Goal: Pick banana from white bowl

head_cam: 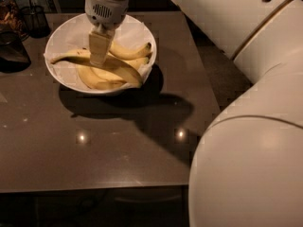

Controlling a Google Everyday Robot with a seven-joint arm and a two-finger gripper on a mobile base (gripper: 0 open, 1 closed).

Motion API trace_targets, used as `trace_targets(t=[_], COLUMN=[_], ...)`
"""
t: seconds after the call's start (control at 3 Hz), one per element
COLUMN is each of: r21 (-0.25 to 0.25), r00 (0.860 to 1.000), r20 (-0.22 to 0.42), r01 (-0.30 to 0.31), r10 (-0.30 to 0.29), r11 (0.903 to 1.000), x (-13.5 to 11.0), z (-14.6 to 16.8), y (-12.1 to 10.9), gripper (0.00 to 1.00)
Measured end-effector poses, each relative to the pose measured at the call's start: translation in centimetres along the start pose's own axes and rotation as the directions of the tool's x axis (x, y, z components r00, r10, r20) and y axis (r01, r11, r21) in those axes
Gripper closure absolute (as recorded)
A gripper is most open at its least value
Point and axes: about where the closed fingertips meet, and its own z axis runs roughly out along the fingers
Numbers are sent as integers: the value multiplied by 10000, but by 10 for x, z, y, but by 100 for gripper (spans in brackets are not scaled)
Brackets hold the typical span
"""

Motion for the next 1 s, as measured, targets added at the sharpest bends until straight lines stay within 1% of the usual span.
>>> trace_targets(t=[0.33, 0.67, 1.0], r21=[313, 739, 1005], r00=[9998, 9993, 9990], r20=[-172, -319, -436], r01=[97, 239, 169], r10=[-92, -216, -126], r11=[9995, 9970, 9948], x=[-4, -11, -9], z=[-8, -23, -36], y=[6, 25, 47], gripper=[100, 100, 100])
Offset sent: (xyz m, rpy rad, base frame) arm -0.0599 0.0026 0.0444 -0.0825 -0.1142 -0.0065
